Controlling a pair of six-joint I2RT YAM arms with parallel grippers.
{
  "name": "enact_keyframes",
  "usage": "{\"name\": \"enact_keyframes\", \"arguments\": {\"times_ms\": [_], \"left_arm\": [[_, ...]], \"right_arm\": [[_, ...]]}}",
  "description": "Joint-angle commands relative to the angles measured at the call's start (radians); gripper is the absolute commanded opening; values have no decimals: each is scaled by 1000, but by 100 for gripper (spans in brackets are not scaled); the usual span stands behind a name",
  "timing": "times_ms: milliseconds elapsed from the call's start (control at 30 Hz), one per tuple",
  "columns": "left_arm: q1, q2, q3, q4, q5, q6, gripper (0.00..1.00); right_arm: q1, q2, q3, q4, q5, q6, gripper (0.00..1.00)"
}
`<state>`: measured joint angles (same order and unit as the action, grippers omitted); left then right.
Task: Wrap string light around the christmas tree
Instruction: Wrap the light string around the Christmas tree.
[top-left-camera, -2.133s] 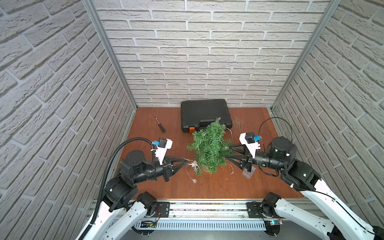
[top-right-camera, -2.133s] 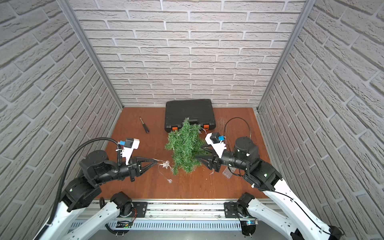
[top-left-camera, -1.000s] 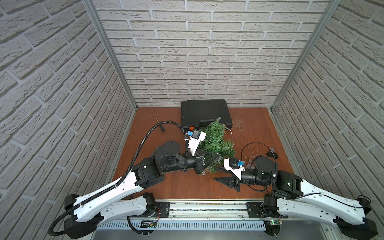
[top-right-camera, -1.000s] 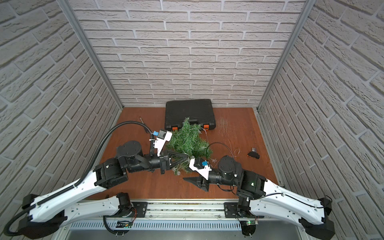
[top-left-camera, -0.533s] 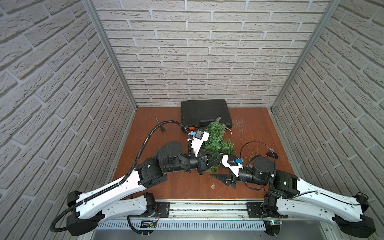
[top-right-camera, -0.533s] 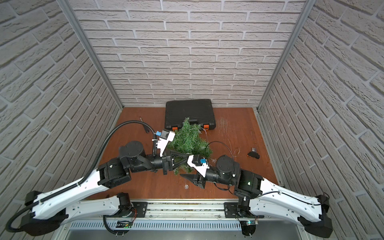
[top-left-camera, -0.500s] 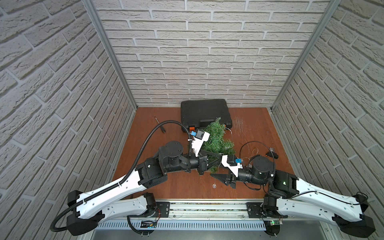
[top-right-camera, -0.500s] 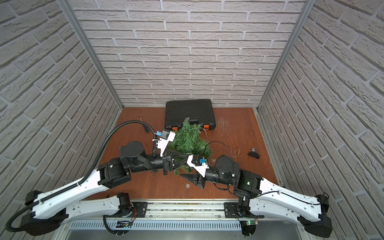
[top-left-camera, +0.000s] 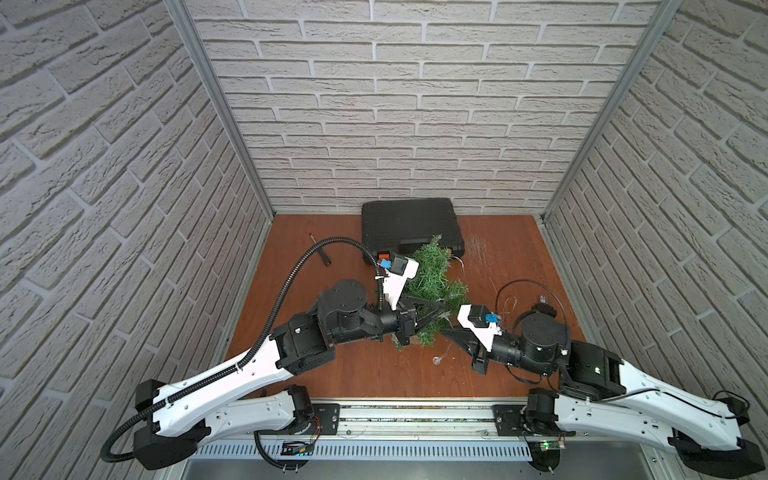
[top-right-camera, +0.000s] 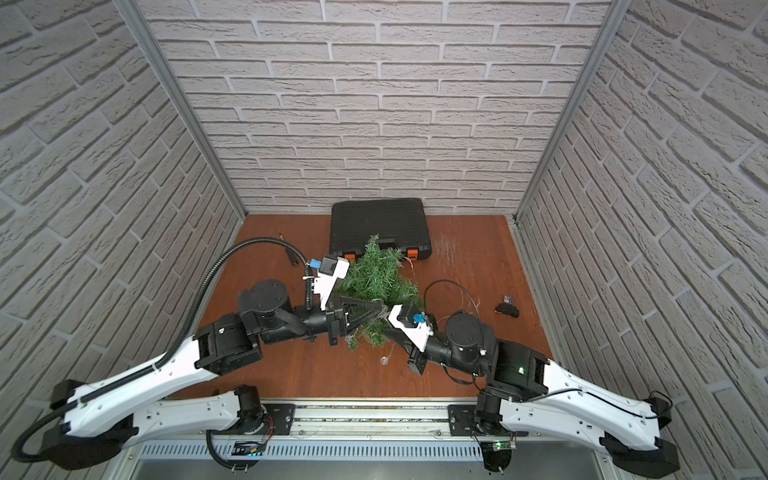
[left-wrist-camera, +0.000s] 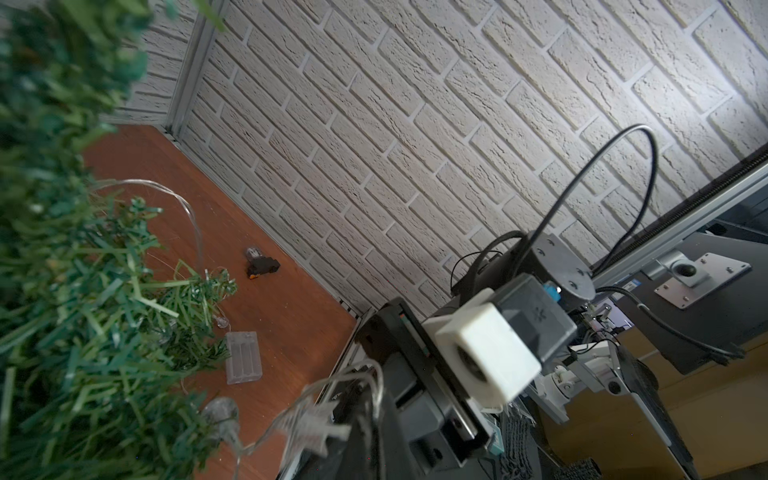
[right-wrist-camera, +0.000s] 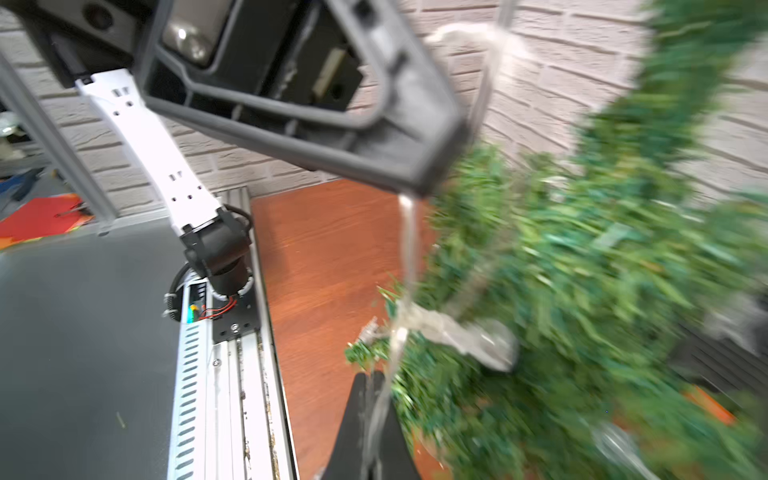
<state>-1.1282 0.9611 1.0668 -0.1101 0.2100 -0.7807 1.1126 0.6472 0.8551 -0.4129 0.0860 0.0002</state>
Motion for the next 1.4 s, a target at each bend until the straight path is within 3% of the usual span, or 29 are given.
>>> {"name": "enact_keyframes", "arguments": {"times_ms": [0,233,333,533,700,867,1133,1367], "left_arm": [[-6,7,24,89,-30,37,0],[-31,76,93,99,12,76,0],[-57,84,148,45,-19,126,0],[-64,-9,125,-30,-185,160,0],[-63,-119,44,-16,-238,155,0],[-65,-100,44,51,-135,150,0],[-89,93,206,56,2,168,0],[-114,216,325,40,-18,245,0]], "right_arm": [[6,-63,31,-110,176,1,3],[6,-44,109,-139,526,-3,3],[4,-10,159,-119,618,-55,3],[7,10,204,-73,517,-131,3],[4,50,216,-89,418,-162,3],[4,60,224,-59,565,-151,3],[2,37,236,36,836,-260,3],[-59,41,237,127,895,-372,3]]}}
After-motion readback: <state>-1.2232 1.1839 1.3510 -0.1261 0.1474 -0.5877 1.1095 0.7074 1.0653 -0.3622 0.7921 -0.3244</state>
